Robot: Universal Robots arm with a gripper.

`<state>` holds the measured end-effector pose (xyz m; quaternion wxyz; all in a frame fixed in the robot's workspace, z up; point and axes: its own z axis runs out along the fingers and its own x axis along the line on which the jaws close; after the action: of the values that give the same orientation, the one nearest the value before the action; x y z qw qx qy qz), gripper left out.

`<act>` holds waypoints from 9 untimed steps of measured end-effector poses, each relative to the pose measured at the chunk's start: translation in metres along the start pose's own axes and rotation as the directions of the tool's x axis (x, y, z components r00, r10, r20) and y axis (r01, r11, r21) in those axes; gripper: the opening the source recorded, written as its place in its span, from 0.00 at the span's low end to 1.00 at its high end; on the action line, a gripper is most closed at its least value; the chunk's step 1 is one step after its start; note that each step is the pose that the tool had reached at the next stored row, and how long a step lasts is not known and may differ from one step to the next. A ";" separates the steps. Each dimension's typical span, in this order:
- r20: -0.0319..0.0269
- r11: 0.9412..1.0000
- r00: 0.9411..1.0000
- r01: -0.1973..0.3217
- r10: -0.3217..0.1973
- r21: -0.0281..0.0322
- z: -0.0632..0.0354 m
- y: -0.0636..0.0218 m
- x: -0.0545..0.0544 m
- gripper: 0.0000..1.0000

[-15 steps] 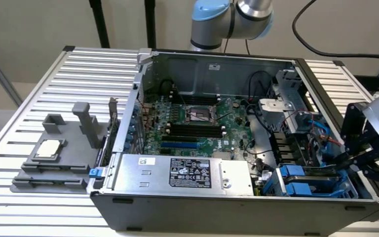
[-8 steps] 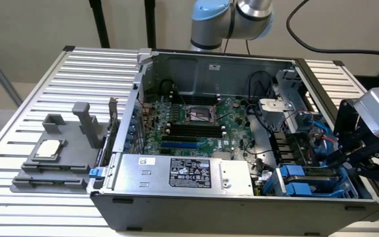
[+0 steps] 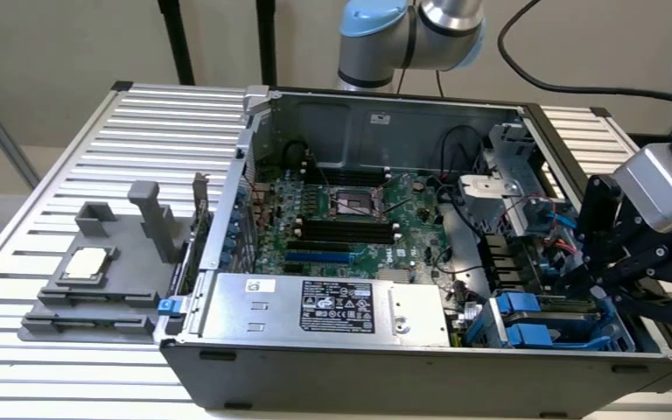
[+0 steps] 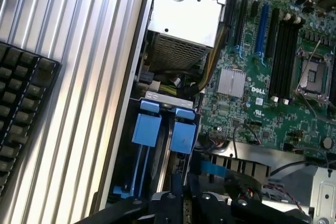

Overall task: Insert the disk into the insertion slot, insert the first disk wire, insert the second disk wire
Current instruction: 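Insert the first disk wire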

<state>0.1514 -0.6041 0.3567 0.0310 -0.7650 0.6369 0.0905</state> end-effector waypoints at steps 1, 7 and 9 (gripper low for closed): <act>-0.001 1.000 1.000 -0.004 0.004 -0.004 0.0003 0.0000 0.000 0.16; 0.002 0.997 0.997 -0.072 0.072 -0.003 0.0027 -0.0003 0.000 0.16; 0.005 0.995 0.995 -0.099 0.099 0.001 0.0042 -0.0004 0.001 0.16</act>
<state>0.1515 -0.6040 0.3525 0.0286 -0.7321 0.6742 0.0933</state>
